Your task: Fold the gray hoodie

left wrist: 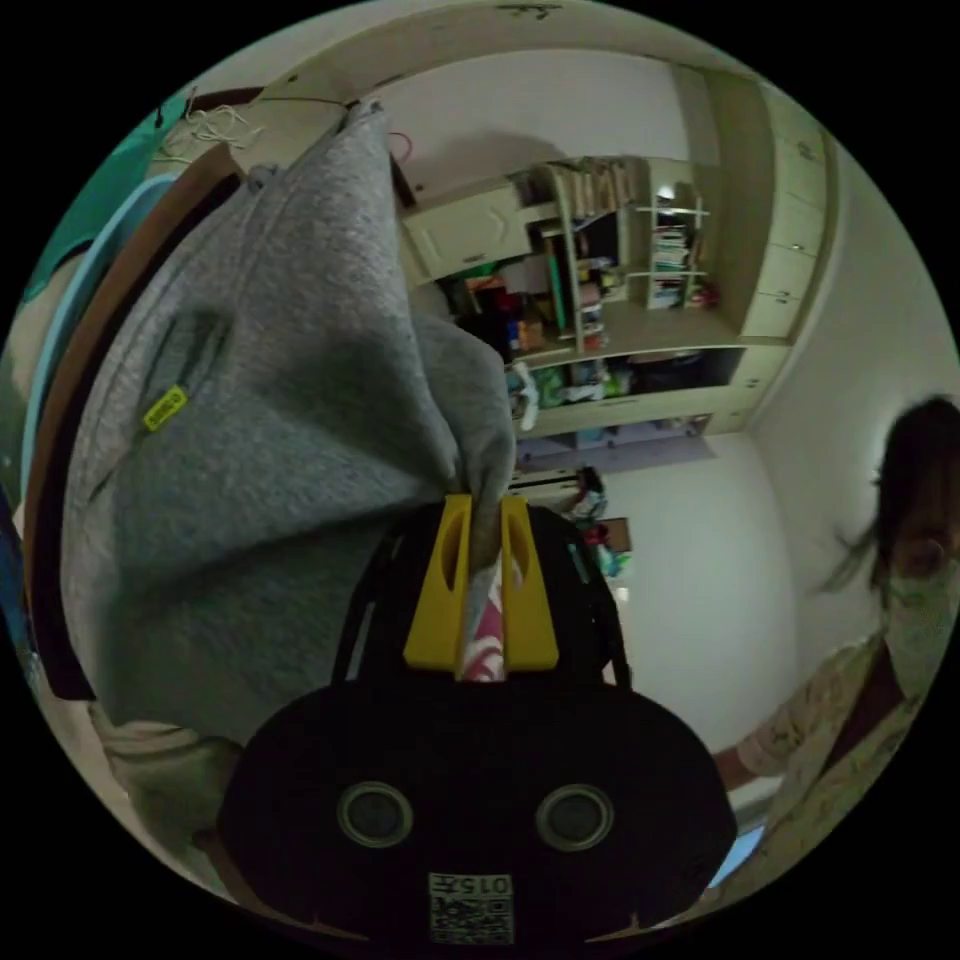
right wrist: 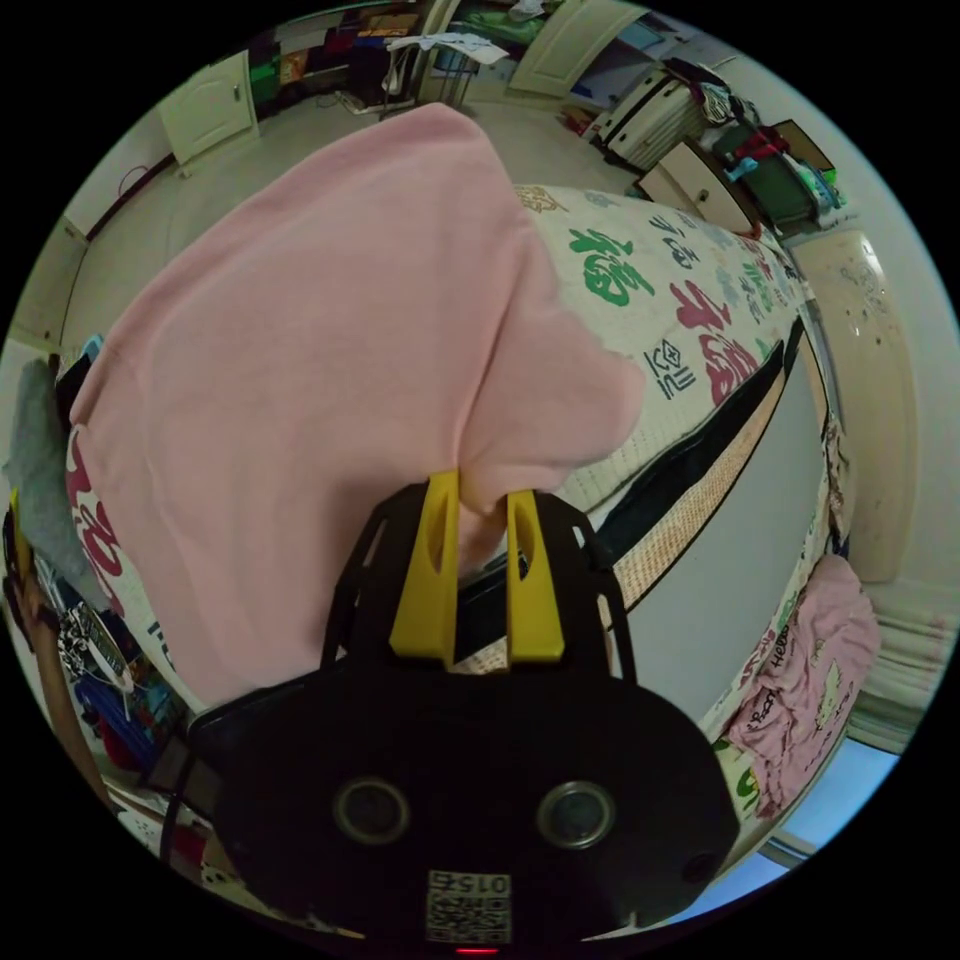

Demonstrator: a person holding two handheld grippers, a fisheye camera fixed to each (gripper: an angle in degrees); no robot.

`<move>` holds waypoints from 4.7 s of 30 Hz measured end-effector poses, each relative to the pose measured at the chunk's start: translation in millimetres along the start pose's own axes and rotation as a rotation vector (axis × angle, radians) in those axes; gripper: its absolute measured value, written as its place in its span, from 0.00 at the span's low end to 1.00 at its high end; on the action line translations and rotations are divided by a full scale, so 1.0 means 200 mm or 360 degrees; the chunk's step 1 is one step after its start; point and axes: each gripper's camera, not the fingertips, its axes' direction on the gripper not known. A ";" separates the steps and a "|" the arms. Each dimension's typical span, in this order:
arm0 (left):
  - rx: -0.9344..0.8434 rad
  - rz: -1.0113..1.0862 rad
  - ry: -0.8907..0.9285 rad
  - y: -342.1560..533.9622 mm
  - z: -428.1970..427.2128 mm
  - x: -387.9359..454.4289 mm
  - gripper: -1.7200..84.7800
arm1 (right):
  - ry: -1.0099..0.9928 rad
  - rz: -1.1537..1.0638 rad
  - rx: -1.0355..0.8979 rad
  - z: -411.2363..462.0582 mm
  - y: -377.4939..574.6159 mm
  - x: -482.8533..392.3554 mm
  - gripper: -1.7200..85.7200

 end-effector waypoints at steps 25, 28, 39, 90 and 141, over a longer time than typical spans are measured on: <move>-0.1881 0.0695 0.0717 1.62 2.15 2.00 0.04 | -0.0874 0.0429 0.0738 -0.83 1.92 1.00 0.04; -0.2173 0.0797 0.0602 2.01 2.51 2.06 0.03 | -0.0847 0.0622 0.0702 -0.86 2.26 1.13 0.04; -0.1733 0.1178 -0.0025 1.34 2.87 2.56 0.10 | -0.1264 0.0241 0.0446 -0.88 2.66 0.78 0.13; -0.2900 0.2953 -0.0018 3.45 5.39 4.76 0.14 | -0.0568 -0.0353 -0.0020 -1.27 4.62 1.57 0.15; -0.2519 0.2235 -0.0664 3.31 3.98 4.65 0.10 | -0.1210 0.1214 -0.0752 -0.70 4.21 2.94 0.02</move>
